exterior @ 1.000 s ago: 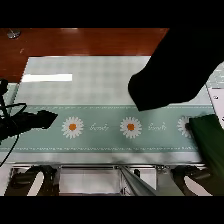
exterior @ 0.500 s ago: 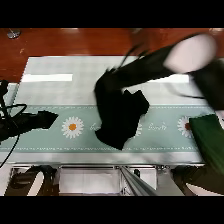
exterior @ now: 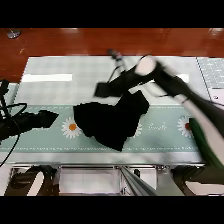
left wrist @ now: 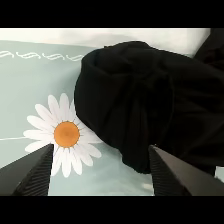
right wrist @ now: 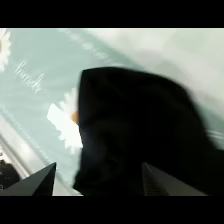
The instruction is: Fold the shirts.
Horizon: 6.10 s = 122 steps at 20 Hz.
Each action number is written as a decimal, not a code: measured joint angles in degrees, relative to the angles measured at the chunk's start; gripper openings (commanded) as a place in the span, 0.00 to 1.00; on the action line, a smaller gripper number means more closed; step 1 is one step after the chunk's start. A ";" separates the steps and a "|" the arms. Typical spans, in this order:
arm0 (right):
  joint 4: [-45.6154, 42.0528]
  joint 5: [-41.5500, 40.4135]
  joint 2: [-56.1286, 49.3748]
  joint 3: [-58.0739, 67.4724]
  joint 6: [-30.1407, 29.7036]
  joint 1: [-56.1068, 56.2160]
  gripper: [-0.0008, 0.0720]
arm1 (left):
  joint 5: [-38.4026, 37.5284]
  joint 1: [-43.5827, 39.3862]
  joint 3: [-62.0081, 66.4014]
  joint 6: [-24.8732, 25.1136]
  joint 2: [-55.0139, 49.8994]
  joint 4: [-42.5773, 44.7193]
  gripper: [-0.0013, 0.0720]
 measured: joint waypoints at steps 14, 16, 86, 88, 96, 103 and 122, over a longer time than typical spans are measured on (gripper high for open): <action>-7.78 1.07 33.90 -51.30 -6.19 -42.21 0.86 | 8.74 -12.31 -20.50 7.17 -18.80 -24.92 0.97; -5.27 -0.76 34.80 -54.77 -7.26 -42.91 0.86 | 17.00 -19.93 -21.11 9.18 -22.38 -31.58 0.97; -11.85 -3.19 10.62 -24.98 -0.46 -24.96 0.87 | 14.91 2.08 10.08 8.26 -33.53 -17.44 0.97; -11.85 1.99 8.55 -17.90 -1.64 -29.11 0.87 | 9.90 5.42 16.24 8.26 -36.09 -14.51 0.97; -13.90 8.52 19.10 -26.93 -8.00 -54.64 0.87 | -2.54 24.04 6.78 8.98 -32.70 -11.28 0.97; -6.12 5.09 23.43 -46.07 -16.13 -60.50 0.87 | 3.10 21.84 -13.40 18.97 -33.42 -25.35 0.97; 4.20 5.18 9.01 -45.66 -18.75 -45.79 0.64 | 10.69 4.26 -7.43 24.63 -37.59 -35.54 0.06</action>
